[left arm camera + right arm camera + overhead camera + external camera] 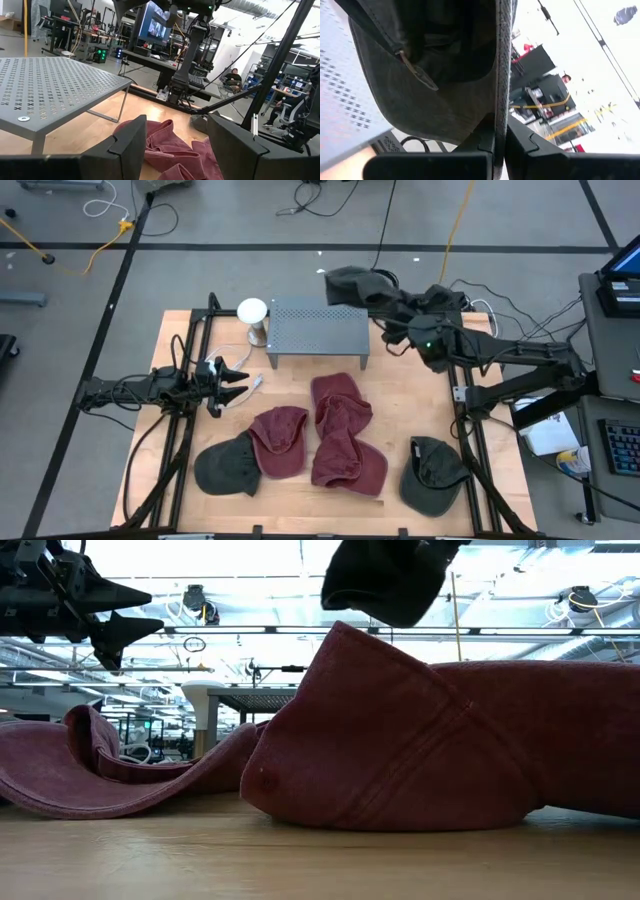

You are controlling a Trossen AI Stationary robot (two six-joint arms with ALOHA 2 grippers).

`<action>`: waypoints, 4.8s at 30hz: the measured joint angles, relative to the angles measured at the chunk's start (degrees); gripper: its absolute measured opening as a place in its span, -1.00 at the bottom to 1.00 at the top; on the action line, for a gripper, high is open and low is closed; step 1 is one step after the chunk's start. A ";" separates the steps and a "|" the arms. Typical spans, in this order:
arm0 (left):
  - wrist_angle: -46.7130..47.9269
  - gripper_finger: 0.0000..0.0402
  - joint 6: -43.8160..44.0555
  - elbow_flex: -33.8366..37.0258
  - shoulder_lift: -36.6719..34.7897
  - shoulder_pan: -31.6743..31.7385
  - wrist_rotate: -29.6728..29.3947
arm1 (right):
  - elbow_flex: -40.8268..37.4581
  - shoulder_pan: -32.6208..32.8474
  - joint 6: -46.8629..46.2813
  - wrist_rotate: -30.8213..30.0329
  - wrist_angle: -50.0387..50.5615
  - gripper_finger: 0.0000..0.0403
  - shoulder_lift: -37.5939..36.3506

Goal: Pick & Place hat
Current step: Put the top black cap on the shelf

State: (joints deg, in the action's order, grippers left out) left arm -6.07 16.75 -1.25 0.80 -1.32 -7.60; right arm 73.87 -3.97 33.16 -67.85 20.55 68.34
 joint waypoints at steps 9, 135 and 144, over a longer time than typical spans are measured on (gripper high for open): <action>-2.07 0.07 0.46 0.01 0.00 0.00 -0.37 | 0.00 5.02 4.29 -1.81 -4.19 -0.96 5.27; -25.77 -0.93 52.96 -53.73 57.51 10.14 -10.46 | -0.04 22.42 38.45 0.98 -49.85 -0.15 7.77; -25.70 -0.93 47.57 -53.73 57.51 13.76 -7.04 | -0.02 27.97 13.90 -0.45 -34.49 0.01 1.69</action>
State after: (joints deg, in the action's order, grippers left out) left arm -31.77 64.32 -54.98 58.30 12.44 -14.64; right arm 73.84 24.00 47.06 -68.30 -13.94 70.03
